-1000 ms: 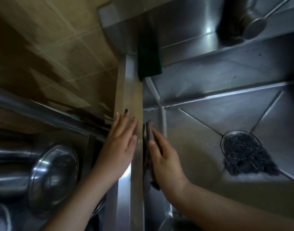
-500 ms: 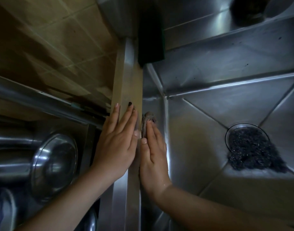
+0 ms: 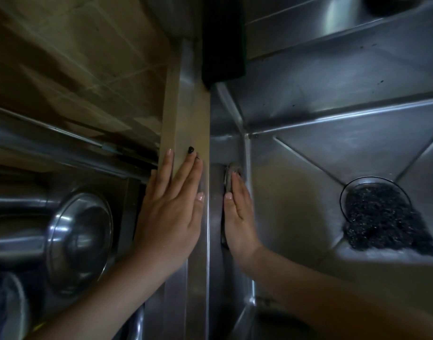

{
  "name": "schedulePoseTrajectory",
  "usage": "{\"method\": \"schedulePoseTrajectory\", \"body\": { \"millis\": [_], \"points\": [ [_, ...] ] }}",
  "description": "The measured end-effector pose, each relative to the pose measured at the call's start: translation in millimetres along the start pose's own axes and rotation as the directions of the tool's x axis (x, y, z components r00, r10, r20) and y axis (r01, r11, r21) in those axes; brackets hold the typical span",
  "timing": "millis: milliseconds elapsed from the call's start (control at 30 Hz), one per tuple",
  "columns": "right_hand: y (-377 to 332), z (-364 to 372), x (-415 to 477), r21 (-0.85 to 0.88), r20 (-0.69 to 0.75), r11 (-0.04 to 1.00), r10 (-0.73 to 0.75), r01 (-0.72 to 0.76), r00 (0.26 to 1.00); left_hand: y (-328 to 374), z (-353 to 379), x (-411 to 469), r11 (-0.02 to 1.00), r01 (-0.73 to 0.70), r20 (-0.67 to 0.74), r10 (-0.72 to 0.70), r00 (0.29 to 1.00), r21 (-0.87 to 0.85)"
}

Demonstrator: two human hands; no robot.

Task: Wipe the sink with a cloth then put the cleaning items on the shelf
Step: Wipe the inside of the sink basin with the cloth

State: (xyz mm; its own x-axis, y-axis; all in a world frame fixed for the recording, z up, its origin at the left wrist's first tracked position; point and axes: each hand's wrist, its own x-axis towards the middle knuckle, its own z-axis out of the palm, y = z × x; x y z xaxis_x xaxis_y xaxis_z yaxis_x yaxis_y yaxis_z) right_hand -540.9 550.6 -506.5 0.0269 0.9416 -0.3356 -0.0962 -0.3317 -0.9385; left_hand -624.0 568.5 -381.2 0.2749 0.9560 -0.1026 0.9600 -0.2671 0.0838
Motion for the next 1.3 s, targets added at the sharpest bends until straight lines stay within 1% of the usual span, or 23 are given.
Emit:
{"method": "schedulePoseTrajectory", "body": {
  "millis": [100, 200, 267, 333, 400, 533, 633, 700, 833, 900, 1067, 1300],
  "points": [
    [24.7, -4.4, 14.4, 0.007, -0.036, 0.997, 0.071, -0.071, 0.997, 1.0, -0.6, -0.1, 1.0, 0.004, 0.002, -0.004, 1.0, -0.018],
    [50.5, -9.4, 19.4, -0.054, -0.055, 0.993, 0.104, -0.107, 0.993, 2.2, -1.6, -0.2, 1.0, 0.008, 0.003, -0.008, 1.0, -0.015],
    [64.3, -11.6, 18.3, -0.11, -0.048, 0.989, 0.091, -0.096, 0.995, 3.0, -2.5, -0.5, 1.0, 0.008, 0.0, -0.008, 1.0, -0.012],
    [69.2, -11.9, 17.2, -0.12, -0.038, 0.988, 0.091, -0.095, 0.995, 3.9, -2.3, 0.3, 1.0, 0.006, -0.004, -0.006, 1.0, -0.009],
    [66.9, -10.3, 15.5, -0.062, -0.05, 0.988, 0.136, -0.139, 0.989, 4.1, -2.0, 0.7, 1.0, 0.003, -0.01, -0.003, 1.0, -0.003],
    [45.2, -4.8, 0.0, 0.113, -0.106, 0.966, 0.245, -0.233, 0.964, 3.7, -1.8, 1.5, 1.0, -0.002, -0.035, 0.002, 0.999, 0.017],
    [16.4, -3.4, -22.5, 0.227, -0.073, 0.937, 0.289, -0.266, 0.955, 3.2, -0.9, 1.4, 1.0, -0.003, -0.041, 0.004, 0.999, 0.026],
    [-5.6, -4.5, -37.8, 0.239, -0.033, 0.942, 0.252, -0.237, 0.967, 3.4, -0.5, 1.1, 1.0, 0.0, -0.045, 0.001, 0.999, 0.03],
    [-48.3, -6.9, -59.0, 0.164, 0.086, 0.984, 0.05, -0.064, 0.995, 2.7, 0.5, 1.7, 0.999, -0.009, -0.051, 0.011, 0.999, 0.04],
    [-61.1, -7.4, -61.0, 0.163, 0.106, 0.987, -0.012, -0.006, 0.994, 2.5, 0.6, 2.1, 1.0, -0.006, -0.049, 0.007, 0.999, 0.026],
    [-60.7, -5.2, -48.7, 0.092, 0.079, 0.99, -0.117, 0.11, 0.99, 3.1, 0.2, 1.6, 1.0, -0.003, -0.055, 0.004, 0.999, 0.022],
    [-12.0, -3.1, 7.8, -0.016, -0.01, 0.987, -0.162, 0.162, 0.987, 5.0, -0.3, 1.1, 1.0, 0.017, -0.042, -0.016, 0.999, 0.026]
  ]
}}
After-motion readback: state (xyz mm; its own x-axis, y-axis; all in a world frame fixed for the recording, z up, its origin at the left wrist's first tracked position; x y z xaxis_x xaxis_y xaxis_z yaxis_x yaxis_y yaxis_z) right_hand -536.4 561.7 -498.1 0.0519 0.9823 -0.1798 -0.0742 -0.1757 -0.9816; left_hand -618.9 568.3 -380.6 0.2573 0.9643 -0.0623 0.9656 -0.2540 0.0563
